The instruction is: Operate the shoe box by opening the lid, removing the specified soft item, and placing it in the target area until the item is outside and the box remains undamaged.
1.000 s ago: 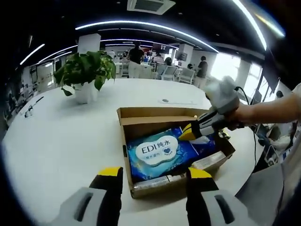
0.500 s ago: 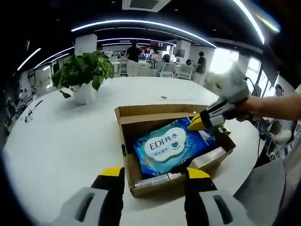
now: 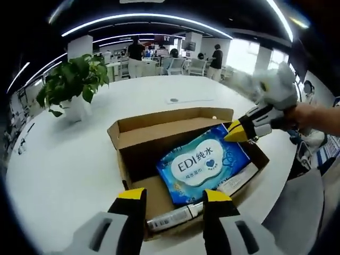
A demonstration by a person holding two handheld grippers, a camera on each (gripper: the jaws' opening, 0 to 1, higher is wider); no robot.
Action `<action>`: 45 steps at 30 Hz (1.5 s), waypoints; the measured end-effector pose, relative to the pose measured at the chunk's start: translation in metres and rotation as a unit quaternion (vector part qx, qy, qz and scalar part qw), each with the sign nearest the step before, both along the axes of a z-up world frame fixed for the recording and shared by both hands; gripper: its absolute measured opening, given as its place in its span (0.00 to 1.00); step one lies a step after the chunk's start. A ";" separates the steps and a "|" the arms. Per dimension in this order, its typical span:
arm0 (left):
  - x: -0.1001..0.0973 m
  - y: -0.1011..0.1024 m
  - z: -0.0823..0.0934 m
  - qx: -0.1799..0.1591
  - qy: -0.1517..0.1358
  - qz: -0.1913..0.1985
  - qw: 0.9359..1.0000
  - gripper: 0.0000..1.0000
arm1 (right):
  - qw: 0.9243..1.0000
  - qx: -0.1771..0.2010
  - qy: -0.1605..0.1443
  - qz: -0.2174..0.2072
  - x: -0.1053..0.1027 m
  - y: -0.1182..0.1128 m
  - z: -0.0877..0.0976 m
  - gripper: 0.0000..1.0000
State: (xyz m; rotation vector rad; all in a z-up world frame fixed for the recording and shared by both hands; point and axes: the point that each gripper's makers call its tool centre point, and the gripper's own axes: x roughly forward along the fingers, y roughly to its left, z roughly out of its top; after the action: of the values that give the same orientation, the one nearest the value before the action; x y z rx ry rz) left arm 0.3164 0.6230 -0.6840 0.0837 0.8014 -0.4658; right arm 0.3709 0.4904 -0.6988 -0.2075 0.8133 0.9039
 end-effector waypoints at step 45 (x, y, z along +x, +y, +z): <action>0.006 -0.024 -0.064 -0.068 0.165 0.040 0.983 0.03 | 0.999 0.010 -0.004 -0.033 0.002 -0.020 -0.016 0.00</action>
State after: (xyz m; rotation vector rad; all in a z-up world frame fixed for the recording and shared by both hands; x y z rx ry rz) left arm 0.3221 0.5990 -0.7484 -0.1556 1.0924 -0.4637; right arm 0.3733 0.4707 -0.7147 -0.1659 0.7999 0.8483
